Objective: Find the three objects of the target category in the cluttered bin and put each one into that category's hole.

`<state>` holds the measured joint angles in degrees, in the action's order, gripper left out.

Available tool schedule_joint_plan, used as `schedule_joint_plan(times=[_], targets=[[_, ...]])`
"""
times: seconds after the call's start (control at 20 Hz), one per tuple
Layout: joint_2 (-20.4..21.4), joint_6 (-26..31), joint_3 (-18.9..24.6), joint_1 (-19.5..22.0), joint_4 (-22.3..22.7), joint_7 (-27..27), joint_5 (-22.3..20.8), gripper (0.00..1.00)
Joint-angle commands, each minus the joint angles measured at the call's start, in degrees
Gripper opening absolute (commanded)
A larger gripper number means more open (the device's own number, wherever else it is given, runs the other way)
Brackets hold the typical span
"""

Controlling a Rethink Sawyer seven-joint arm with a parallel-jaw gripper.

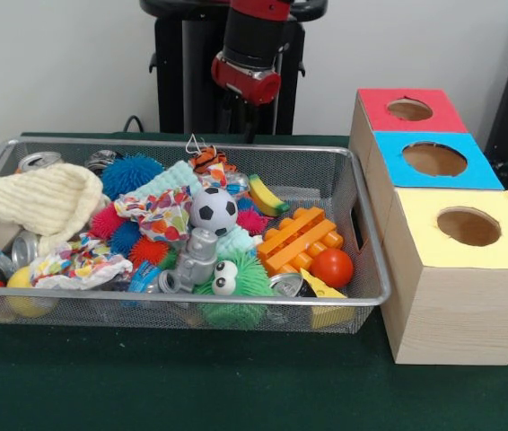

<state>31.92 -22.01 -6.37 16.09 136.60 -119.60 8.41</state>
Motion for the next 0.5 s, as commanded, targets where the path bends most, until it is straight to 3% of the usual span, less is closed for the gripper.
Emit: schedule_joint_plan(times=[0.05,0.5], targets=[[6.9,11.4,2.1,-1.4,-6.8,-6.9,5.0,1.00],[9.5,17.4,0.3,-3.0,-8.7,-7.3,5.0,1.00]])
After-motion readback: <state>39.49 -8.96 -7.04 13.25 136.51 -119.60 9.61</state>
